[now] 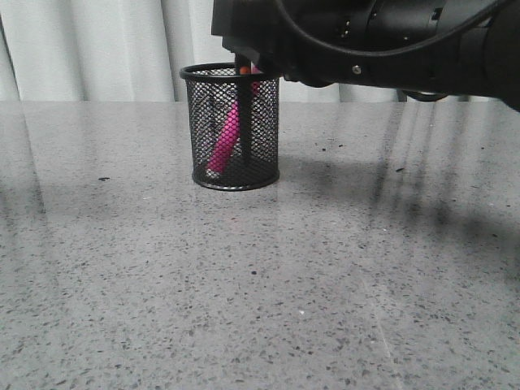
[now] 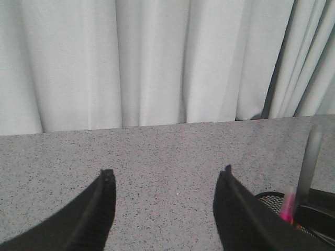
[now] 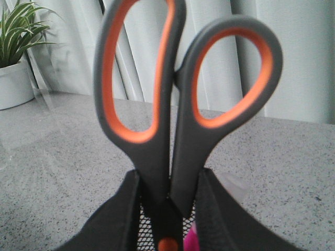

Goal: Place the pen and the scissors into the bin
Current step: 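Lower the scissors blades-first into the cup and open the right gripper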

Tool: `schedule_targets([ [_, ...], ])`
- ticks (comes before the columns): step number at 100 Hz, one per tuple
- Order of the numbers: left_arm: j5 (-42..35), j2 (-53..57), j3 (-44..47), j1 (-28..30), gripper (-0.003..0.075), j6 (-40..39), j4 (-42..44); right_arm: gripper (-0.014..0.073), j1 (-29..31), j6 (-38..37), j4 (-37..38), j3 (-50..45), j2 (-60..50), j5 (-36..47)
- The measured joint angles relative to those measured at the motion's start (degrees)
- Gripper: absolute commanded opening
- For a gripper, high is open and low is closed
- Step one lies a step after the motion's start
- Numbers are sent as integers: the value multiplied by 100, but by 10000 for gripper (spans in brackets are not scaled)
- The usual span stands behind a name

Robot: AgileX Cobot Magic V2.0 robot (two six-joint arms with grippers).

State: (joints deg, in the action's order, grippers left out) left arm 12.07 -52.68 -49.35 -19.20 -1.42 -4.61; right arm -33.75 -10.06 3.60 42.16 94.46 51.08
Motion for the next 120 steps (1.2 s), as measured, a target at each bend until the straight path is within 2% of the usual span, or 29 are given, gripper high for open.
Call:
schedule_targets([
  [23,0,0,0,0,375,0,0,-55,0,0,0,0,36,100],
  [49,0,0,0,0,375,0,0,118,0,0,12,0,36,149],
  [64,0,0,0,0,375,0,0,174,0,0,12,0,36,171],
  [102,0,0,0,0,375,0,0,178,0,0,111,-142,36,184],
  [120,0,0,0,0,375,0,0,178,0,11,111,-331,36,512],
])
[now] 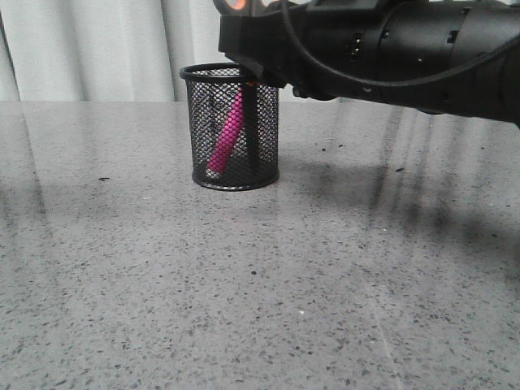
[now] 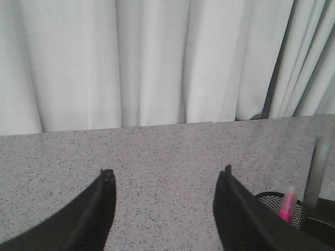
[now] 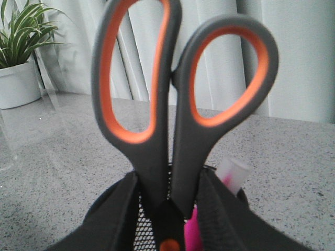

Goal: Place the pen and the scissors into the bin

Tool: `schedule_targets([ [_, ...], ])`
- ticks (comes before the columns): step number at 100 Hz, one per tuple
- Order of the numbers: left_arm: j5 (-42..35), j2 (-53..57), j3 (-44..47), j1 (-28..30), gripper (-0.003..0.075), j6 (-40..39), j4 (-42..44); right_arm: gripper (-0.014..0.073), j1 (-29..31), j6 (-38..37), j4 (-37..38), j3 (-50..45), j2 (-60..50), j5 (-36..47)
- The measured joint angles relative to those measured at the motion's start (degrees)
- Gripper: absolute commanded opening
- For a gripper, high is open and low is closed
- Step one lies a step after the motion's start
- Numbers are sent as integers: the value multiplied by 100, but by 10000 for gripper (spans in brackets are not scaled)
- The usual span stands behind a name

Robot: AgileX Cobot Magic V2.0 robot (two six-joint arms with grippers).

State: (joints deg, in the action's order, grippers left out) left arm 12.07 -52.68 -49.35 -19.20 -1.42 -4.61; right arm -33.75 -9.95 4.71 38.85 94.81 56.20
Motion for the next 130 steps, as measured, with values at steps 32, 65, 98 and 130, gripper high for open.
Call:
schedule_targets([
  [32,0,0,0,0,375,0,0,296,0,0,0,-81,0,144],
  [65,0,0,0,0,375,0,0,284,0,0,9,-107,0,531],
  [98,0,0,0,0,311,0,0,-69,0,231,-135,-107,-607,444],
  [130,160,113,13,0,-20,204,10,-54,323,1089,-1418,-107,-3078,-3512],
])
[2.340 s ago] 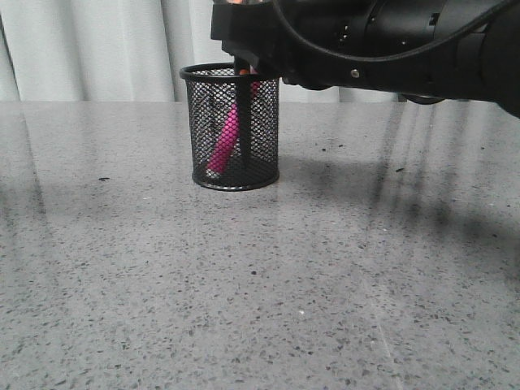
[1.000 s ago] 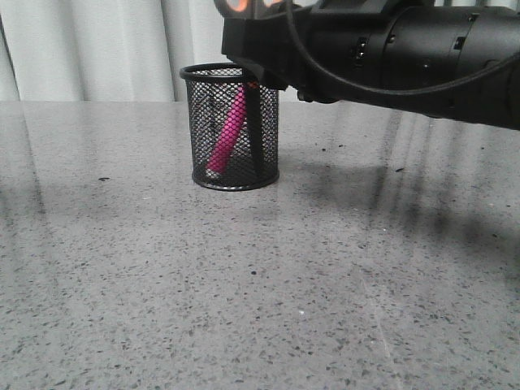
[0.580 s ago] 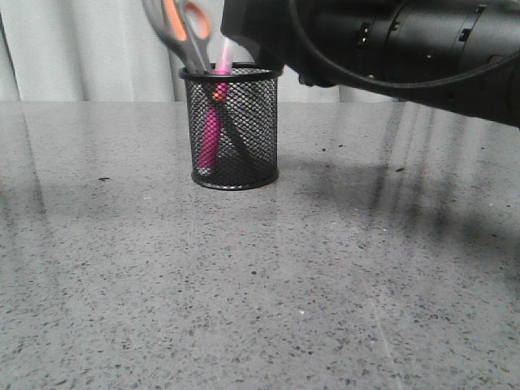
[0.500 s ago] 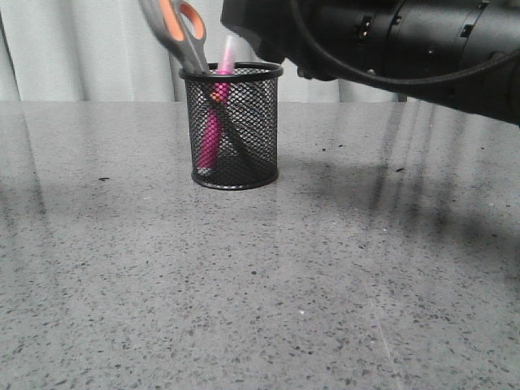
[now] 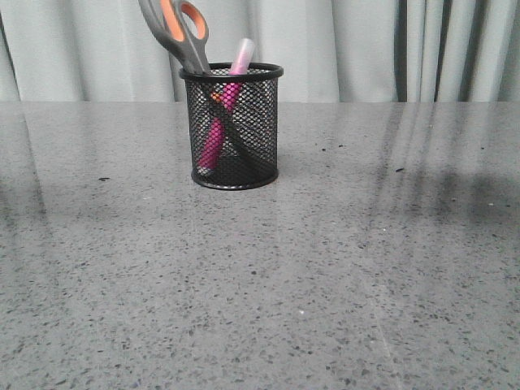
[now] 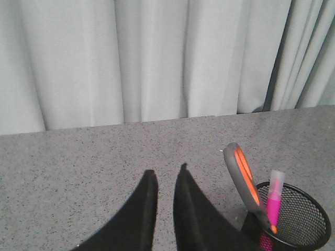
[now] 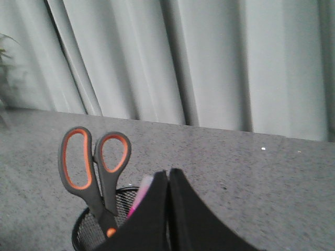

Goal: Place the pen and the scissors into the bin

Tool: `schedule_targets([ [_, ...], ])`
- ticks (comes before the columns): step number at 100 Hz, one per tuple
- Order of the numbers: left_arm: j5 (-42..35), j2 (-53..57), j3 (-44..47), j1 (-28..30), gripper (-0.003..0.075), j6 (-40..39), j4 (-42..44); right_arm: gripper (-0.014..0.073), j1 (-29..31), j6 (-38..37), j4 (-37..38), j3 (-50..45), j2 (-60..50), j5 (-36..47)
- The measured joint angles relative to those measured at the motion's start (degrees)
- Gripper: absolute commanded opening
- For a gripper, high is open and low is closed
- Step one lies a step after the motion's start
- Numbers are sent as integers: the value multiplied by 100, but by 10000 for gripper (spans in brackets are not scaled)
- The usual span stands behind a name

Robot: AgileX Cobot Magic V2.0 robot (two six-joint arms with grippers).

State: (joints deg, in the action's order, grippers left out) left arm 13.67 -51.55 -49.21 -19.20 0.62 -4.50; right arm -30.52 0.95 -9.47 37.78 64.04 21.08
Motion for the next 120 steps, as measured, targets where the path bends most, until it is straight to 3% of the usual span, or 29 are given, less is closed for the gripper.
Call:
schedule_targets([
  [22,-267,526,453,0,-20,290,0,-54,690,276,-63,0,-1656,-1834],
  [41,-1061,1409,1396,0,-20,303,-12,-54,988,288,301,-223,-2785,-2881],
  [65,-1669,2790,2708,0,-20,303,-255,-54,1001,299,437,-1275,-4257,-2951],
  [87,-1725,4063,3522,0,-20,303,-374,-55,1001,307,450,-2166,-5495,-2930],
  [120,-1725,4491,3939,0,-20,303,-637,-55,1001,307,461,-2724,-5886,-2920],
])
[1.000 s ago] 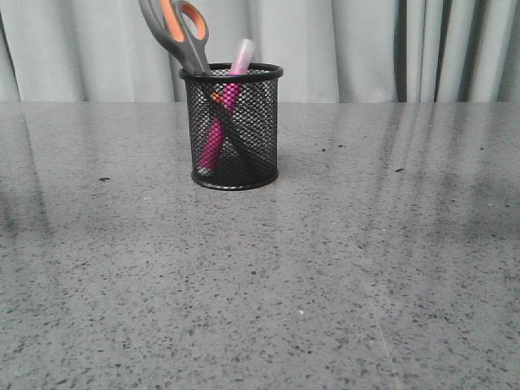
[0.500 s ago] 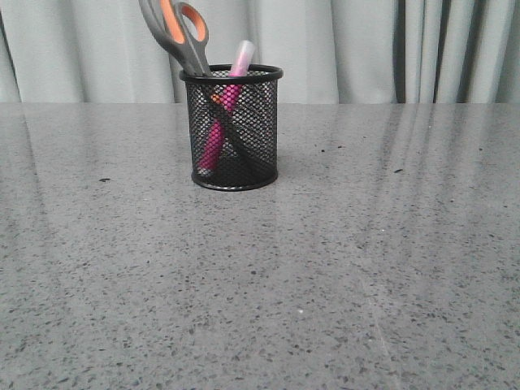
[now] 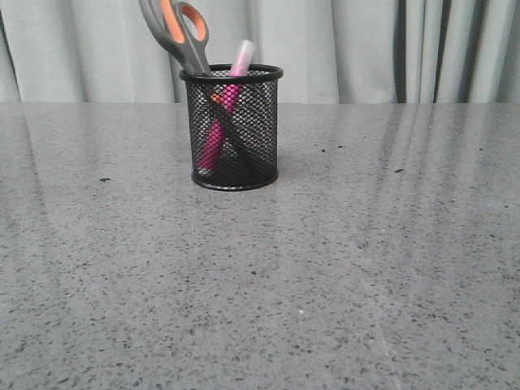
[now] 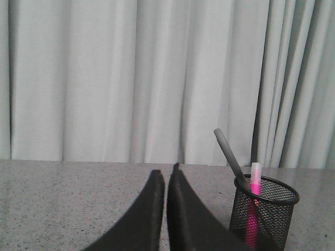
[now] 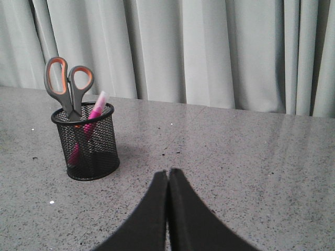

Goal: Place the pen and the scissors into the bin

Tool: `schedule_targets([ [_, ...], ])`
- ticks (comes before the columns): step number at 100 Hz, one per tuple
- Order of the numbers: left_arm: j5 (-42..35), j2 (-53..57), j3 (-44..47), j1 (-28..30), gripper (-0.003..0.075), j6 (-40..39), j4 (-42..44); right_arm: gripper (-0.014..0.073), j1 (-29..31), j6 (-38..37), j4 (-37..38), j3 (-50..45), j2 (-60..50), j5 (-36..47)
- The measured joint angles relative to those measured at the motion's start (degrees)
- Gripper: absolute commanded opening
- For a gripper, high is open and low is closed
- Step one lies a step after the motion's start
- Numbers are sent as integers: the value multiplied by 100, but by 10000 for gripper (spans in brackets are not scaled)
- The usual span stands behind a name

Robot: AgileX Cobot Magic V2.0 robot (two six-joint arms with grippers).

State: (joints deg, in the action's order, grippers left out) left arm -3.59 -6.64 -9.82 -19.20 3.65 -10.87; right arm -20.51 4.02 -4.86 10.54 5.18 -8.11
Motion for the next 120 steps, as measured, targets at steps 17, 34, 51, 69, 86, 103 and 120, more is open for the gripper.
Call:
schedule_targets([
  [17,0,0,0,9,-20,0,-22,-55,0,0,0,-14,0,0],
  [34,0,0,0,9,-20,0,-22,-55,0,0,0,-14,0,0],
  [51,0,0,0,9,-20,0,-22,-55,0,0,0,-16,0,0],
  [69,0,0,0,9,-20,0,-22,-55,0,0,0,-16,0,0],
  [86,0,0,9,9,-20,0,-22,-55,0,0,0,-16,0,0],
  [103,0,0,193,100,-20,0,88,-55,0,0,0,-16,0,0],
  [120,173,0,299,677,-20,-178,414,-55,0,0,0,-16,0,0],
])
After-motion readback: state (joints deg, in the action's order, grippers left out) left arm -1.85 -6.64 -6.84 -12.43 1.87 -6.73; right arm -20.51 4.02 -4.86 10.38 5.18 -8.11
